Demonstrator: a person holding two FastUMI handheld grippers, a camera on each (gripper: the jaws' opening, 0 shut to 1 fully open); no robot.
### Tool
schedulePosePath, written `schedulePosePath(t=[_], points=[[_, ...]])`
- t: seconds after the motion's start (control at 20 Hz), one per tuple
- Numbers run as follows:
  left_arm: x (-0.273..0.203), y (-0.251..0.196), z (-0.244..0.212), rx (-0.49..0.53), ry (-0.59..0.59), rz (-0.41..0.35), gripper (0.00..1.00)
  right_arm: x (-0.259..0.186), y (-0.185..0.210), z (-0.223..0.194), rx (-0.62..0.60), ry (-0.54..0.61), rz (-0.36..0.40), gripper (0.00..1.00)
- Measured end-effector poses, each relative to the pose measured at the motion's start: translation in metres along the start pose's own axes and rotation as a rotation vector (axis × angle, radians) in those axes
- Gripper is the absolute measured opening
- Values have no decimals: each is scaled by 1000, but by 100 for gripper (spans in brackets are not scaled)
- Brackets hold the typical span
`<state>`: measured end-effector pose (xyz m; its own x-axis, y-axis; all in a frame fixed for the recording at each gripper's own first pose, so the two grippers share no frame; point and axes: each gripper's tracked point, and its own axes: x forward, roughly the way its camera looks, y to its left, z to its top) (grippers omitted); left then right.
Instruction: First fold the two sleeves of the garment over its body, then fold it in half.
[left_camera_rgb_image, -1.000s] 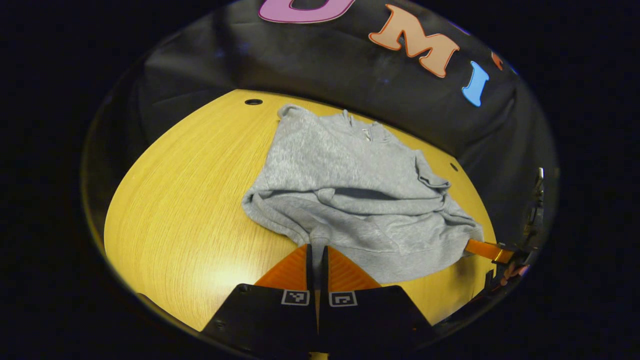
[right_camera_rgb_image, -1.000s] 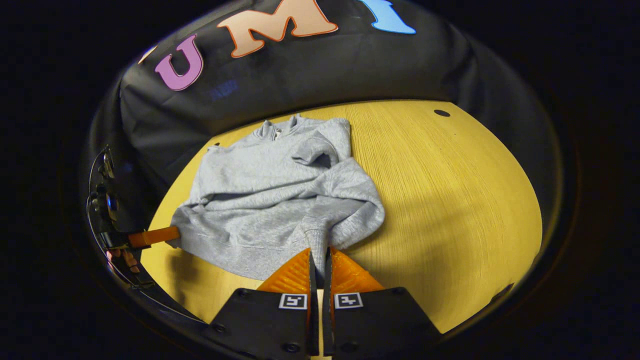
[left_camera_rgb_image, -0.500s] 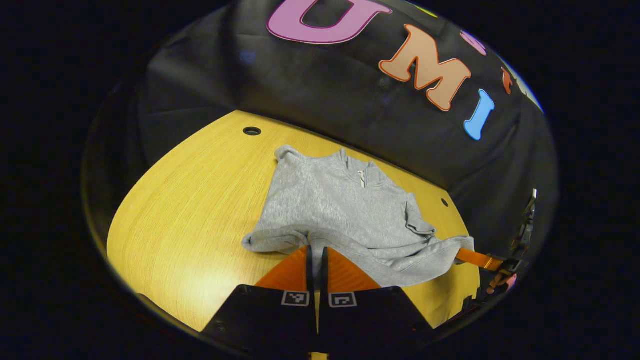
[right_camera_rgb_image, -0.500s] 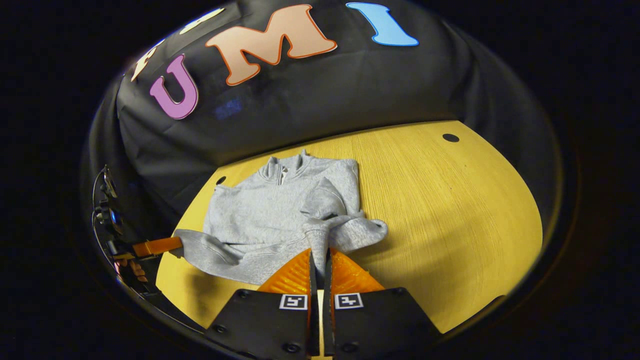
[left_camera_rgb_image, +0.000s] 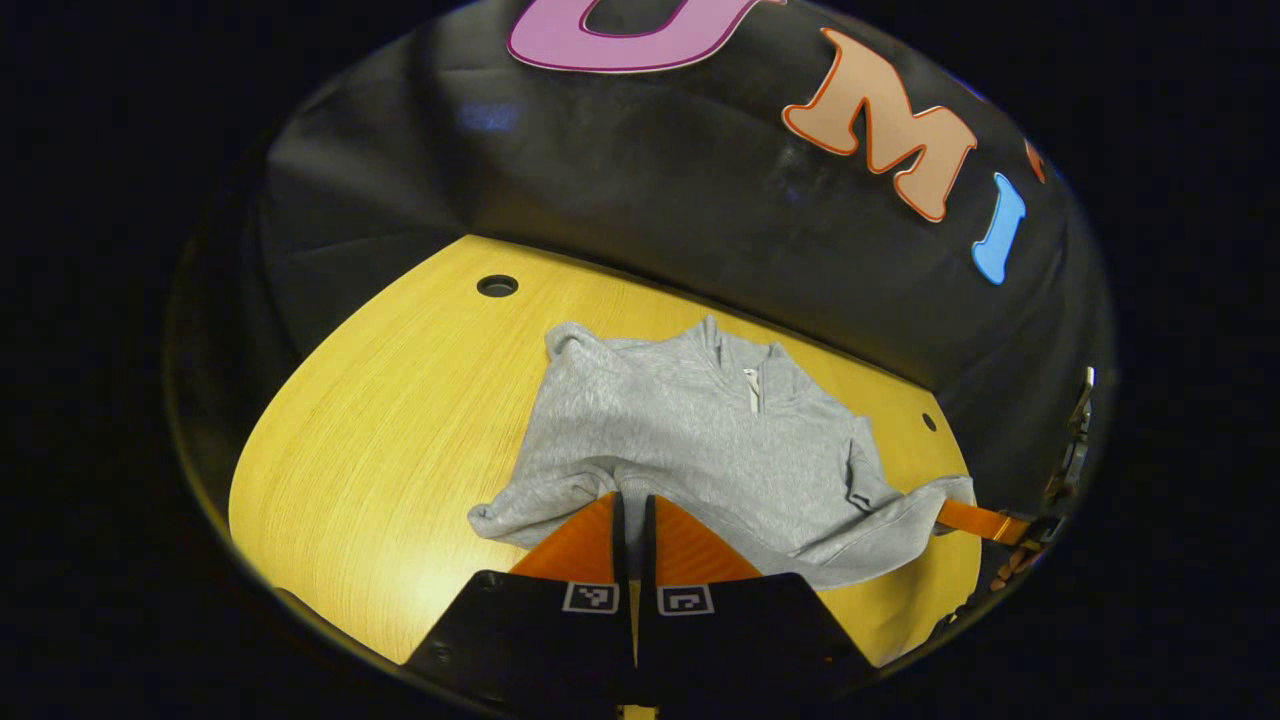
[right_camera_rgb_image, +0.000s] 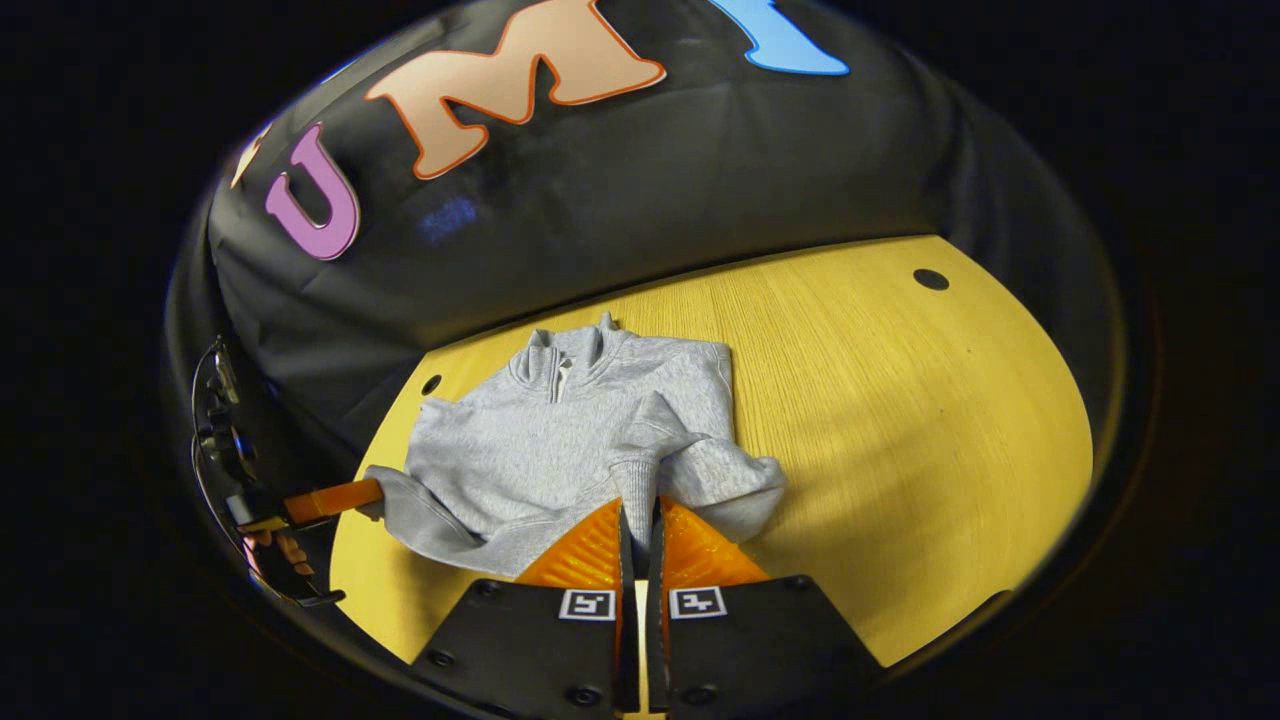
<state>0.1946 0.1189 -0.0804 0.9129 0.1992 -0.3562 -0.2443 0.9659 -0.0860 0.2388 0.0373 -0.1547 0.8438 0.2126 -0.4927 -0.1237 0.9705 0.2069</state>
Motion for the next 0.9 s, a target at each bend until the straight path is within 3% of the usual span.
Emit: schedulePosePath(t=[0.1, 0.2, 0.25, 0.4, 0.5, 0.55, 0.65, 0.7, 0.8, 0.9], points=[[13, 6, 3, -11, 14, 28, 2, 13, 1, 1, 33, 30, 4, 6], [30, 14, 2, -39, 42, 61, 0, 23, -1, 3, 39, 55, 4, 14], [38, 15, 0, -62, 61, 65, 6, 30, -3, 1, 36, 66, -5, 16], [53, 22, 0, -115, 91, 87, 12, 41, -1, 17, 30, 46, 0, 40], [56, 25, 7, -126, 75, 95, 31, 40, 2, 32, 33, 8, 14, 70], [54, 25, 14, -132, 52, 92, 52, 40, 3, 39, 34, -12, 22, 83], [52, 26, 35, -153, -11, 88, 93, 37, 4, 55, 25, -55, 27, 93], [48, 26, 47, -166, -46, 79, 93, 35, 4, 61, 20, -79, 26, 89], [36, 24, 72, -176, -110, 53, 93, 24, 7, 73, 20, -119, 38, 99], [20, 20, 93, -150, -155, 18, 94, 11, 10, 79, 11, -147, 47, 95]])
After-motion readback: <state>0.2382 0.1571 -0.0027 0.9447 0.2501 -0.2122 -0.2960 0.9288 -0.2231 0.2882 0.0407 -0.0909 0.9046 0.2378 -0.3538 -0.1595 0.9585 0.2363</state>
